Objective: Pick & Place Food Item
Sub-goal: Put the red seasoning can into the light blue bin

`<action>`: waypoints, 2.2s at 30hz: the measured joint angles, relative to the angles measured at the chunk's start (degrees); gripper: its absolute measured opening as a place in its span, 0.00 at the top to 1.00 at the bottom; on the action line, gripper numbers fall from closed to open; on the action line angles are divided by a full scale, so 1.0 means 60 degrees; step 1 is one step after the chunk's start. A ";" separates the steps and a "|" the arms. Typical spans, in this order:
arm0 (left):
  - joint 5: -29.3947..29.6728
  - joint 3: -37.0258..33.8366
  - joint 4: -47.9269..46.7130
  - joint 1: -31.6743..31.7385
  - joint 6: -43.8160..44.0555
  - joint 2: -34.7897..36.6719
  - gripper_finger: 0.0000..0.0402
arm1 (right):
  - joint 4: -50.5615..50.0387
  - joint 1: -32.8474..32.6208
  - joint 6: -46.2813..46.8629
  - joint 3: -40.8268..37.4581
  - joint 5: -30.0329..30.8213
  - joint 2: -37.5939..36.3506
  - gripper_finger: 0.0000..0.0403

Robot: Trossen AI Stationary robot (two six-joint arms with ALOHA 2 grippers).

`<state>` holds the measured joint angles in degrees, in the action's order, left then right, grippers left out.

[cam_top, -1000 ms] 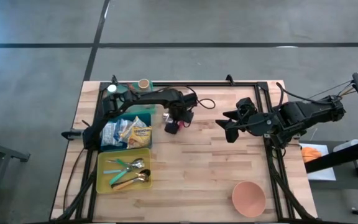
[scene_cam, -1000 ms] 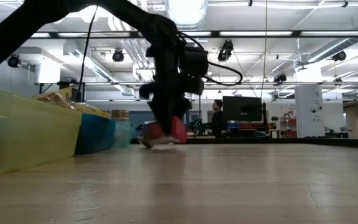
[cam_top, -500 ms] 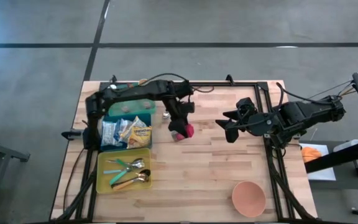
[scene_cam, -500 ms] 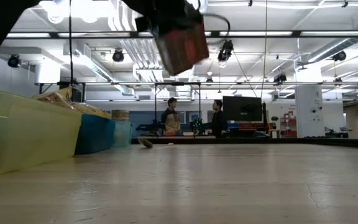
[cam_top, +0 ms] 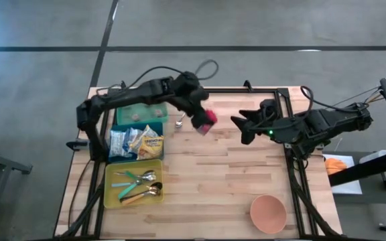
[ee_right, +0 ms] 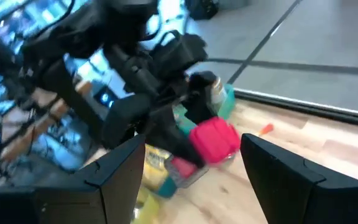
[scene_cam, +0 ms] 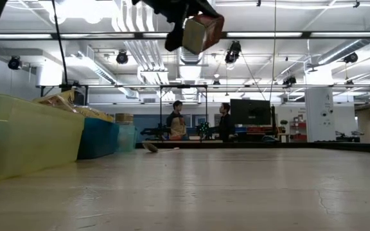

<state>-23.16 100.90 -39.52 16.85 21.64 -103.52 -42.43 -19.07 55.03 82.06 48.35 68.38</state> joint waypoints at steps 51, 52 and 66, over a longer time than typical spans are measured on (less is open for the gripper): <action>-0.2351 0.0000 0.5279 0.0064 0.3409 0.0870 0.25 | 0.2989 0.0073 -0.1869 0.0051 -0.0779 0.0918 0.35; -0.2401 0.0000 0.5286 0.0064 0.3393 0.0870 0.25 | 0.3008 0.0073 -0.1892 0.0051 -0.0819 0.0918 0.35; -0.3004 0.0004 0.5700 0.0101 0.3312 0.0870 0.25 | 0.3288 0.0135 -0.1487 0.0051 -0.1243 0.0922 0.35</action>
<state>-41.18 100.92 -5.32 17.45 41.51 -98.30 -22.70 -18.26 46.11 82.37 40.89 73.91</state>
